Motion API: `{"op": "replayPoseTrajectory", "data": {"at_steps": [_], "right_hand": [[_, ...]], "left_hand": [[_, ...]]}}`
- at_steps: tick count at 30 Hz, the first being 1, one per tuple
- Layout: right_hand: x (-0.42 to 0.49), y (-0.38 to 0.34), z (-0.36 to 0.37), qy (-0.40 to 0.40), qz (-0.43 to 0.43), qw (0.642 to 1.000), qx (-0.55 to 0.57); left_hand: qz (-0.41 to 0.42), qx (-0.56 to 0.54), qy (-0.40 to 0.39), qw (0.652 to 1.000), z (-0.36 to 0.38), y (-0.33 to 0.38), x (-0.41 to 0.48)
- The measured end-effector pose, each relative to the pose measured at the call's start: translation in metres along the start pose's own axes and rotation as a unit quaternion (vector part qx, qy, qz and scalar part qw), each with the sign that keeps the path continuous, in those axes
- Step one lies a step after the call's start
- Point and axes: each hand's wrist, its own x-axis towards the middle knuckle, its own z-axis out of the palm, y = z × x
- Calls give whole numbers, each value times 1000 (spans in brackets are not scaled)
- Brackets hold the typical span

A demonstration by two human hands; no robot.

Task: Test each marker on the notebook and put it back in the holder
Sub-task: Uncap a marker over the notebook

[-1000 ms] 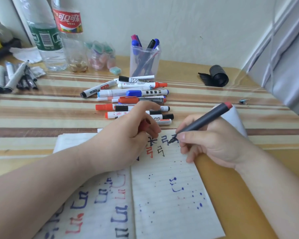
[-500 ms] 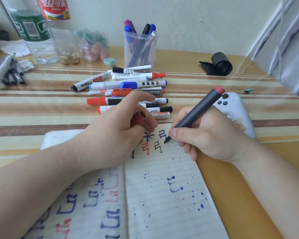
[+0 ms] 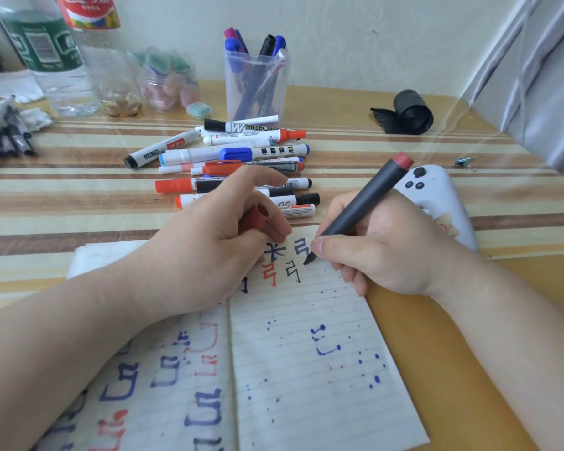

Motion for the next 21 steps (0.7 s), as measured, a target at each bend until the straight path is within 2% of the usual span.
{"op": "replayPoseTrajectory", "data": {"at_steps": [21], "right_hand": [[2, -4, 1, 31, 8, 998, -52]], "left_hand": [[7, 18, 4, 1000, -1, -3, 0]]}}
